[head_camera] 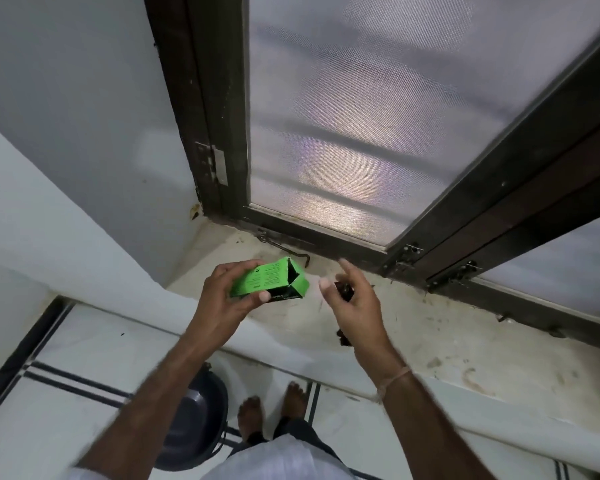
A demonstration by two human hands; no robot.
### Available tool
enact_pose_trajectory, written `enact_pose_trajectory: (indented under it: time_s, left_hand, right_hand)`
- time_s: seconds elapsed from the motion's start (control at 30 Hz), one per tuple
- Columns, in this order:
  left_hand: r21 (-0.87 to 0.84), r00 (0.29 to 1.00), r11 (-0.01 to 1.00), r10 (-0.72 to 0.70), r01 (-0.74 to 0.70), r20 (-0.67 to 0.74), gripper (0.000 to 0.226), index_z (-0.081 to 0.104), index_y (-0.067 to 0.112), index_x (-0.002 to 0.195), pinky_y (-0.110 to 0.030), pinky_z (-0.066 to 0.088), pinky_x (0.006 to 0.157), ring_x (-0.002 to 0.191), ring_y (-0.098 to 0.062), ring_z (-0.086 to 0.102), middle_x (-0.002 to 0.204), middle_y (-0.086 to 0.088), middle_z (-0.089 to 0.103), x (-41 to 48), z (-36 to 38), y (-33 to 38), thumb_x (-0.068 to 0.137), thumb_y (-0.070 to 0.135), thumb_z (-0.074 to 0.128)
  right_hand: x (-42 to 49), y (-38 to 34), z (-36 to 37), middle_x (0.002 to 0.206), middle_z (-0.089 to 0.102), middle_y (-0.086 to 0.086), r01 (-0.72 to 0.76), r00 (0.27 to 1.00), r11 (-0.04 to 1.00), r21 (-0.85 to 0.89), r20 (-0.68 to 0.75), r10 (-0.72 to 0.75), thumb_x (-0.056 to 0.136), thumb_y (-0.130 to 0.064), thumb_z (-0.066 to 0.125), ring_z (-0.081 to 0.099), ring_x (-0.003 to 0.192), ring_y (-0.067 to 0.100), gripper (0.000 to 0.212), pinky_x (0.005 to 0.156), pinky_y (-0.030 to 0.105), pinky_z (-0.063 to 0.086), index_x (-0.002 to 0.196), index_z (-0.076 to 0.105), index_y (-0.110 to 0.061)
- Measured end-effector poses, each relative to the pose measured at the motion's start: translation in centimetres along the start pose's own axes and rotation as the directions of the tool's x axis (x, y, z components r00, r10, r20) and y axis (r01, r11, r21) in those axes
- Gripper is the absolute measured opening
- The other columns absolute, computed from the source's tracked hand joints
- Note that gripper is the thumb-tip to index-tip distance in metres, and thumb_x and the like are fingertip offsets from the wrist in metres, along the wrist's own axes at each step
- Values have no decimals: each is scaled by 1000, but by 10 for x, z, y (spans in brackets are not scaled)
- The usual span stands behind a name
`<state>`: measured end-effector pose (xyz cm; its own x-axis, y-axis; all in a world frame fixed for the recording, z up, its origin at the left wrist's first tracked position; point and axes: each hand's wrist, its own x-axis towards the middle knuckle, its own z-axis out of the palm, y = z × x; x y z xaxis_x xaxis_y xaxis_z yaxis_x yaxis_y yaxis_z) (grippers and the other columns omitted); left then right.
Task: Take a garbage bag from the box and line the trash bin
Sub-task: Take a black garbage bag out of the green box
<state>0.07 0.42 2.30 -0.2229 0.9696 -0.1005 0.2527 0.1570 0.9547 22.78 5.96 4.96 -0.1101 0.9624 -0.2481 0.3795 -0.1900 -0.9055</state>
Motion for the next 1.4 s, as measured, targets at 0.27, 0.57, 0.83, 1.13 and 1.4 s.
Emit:
enact_pose_trajectory:
  time_s: [0.27, 0.57, 0.83, 1.13, 1.4]
  left_hand:
    - [128, 998, 990, 58, -61, 30, 52, 58, 58, 117, -14, 41, 91, 121, -12, 46, 121, 21, 47, 0, -6, -4, 67, 63, 70]
    - [217, 993, 971, 83, -99, 82, 62, 63, 45, 128, -29, 46, 99, 128, -22, 43, 126, 5, 50, -3, -12, -3, 70, 65, 69]
    - [251, 990, 962, 85, -111, 112, 61, 64, 43, 130, -12, 37, 93, 129, -14, 36, 129, 9, 48, -9, -11, 2, 72, 63, 71]
    - [309, 989, 943, 87, -119, 117, 62, 64, 44, 129, -9, 34, 93, 129, -13, 33, 132, 8, 48, -7, -6, 7, 71, 64, 70]
    - [294, 997, 953, 63, -72, 41, 64, 65, 42, 129, -13, 36, 92, 125, -15, 35, 128, 9, 50, -4, 8, 7, 70, 67, 66]
  right_hand:
    - [-3, -24, -12, 87, 70, -10, 67, 951, 975, 210, 281, -126, 103, -26, 64, 54, 73, 5, 31, 70, 19, 47, 132, 70, -20]
    - [7, -26, -7, 83, 60, 8, 104, 939, 994, 16, 328, -104, 90, -16, 82, 51, 66, 11, 19, 56, 22, 46, 106, 72, -11]
    - [4, -28, -9, 72, 55, 5, 38, 926, 999, -17, 377, -29, 99, -25, 72, 43, 62, 23, 22, 50, 34, 41, 91, 65, -5]
    - [6, -21, -9, 60, 60, -16, 13, 926, 1000, -1, 379, -12, 103, -23, 66, 47, 47, -4, 26, 46, 14, 39, 101, 65, 3]
    - [6, -4, 2, 89, 71, -1, -12, 969, 977, 212, 243, -41, 100, -13, 69, 58, 66, 11, 13, 54, 27, 49, 113, 67, -12]
